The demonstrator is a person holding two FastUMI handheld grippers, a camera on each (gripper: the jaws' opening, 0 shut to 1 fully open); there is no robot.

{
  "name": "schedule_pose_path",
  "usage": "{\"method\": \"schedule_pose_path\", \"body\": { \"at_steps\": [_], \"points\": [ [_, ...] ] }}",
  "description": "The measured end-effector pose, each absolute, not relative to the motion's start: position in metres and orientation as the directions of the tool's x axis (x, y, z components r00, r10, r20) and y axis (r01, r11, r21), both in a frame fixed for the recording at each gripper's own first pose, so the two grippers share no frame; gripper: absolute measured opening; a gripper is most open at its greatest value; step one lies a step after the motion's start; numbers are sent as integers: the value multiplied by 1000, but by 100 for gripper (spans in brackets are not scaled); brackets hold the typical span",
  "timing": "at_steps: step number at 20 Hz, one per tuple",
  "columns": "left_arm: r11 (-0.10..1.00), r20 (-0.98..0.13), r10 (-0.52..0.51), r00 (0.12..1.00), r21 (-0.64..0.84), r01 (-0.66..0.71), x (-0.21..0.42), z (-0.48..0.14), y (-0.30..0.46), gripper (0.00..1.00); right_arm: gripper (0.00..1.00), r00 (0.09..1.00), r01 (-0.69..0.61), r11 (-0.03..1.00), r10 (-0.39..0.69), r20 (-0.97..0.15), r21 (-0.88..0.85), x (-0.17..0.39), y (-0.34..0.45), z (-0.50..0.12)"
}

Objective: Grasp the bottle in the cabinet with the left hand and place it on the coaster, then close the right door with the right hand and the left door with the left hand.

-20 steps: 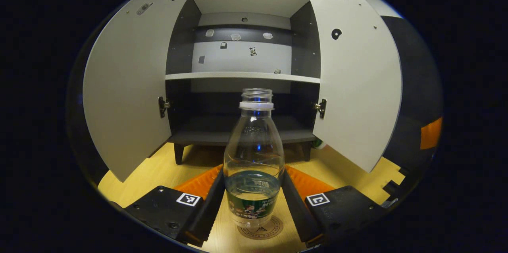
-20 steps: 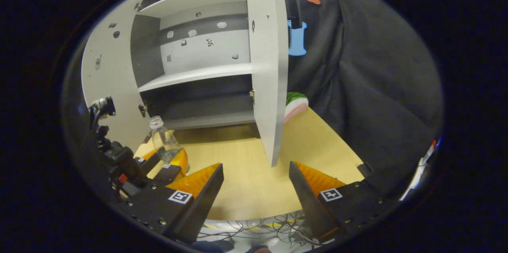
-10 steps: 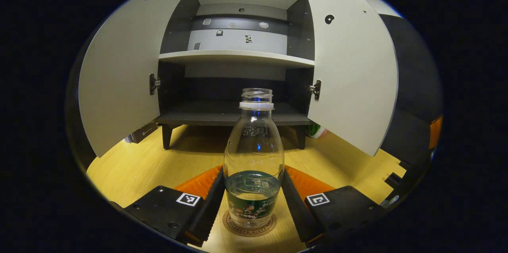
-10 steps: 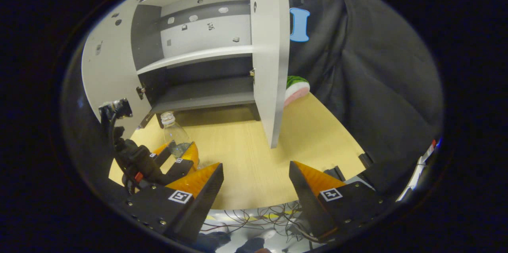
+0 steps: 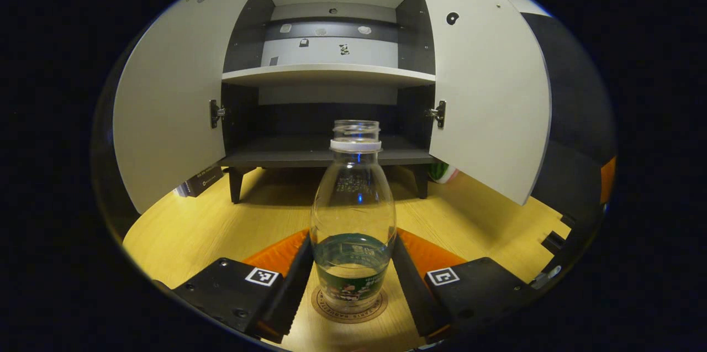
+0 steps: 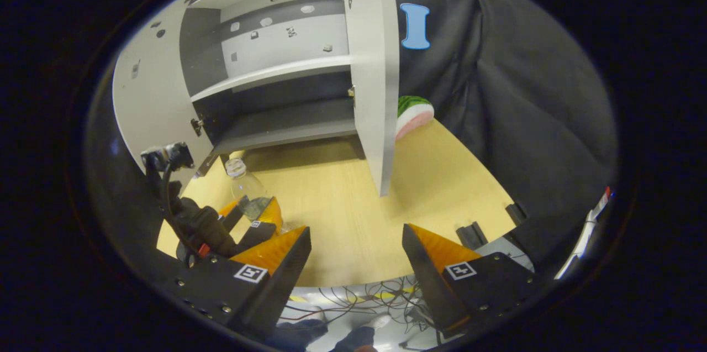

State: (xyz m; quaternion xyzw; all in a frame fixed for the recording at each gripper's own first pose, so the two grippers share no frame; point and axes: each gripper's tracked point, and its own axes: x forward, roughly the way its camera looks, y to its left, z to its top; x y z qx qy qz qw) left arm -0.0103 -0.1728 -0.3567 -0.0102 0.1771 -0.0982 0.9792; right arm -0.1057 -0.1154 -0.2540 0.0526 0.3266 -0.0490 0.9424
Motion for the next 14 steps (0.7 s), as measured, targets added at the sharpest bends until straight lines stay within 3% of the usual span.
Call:
{"method": "schedule_pose_path", "body": {
  "at_steps": [10, 14],
  "points": [
    [981, -362, -193, 912, -94, 170, -17, -348, -167, 85, 100, 786, 107, 990, -29, -618, 89, -108, -108, -250],
    [976, -341, -213, 916, -115, 184, -15, -326, -169, 91, 100, 795, 113, 989, -34, -606, 93, -107, -112, -243]
  ]
}}
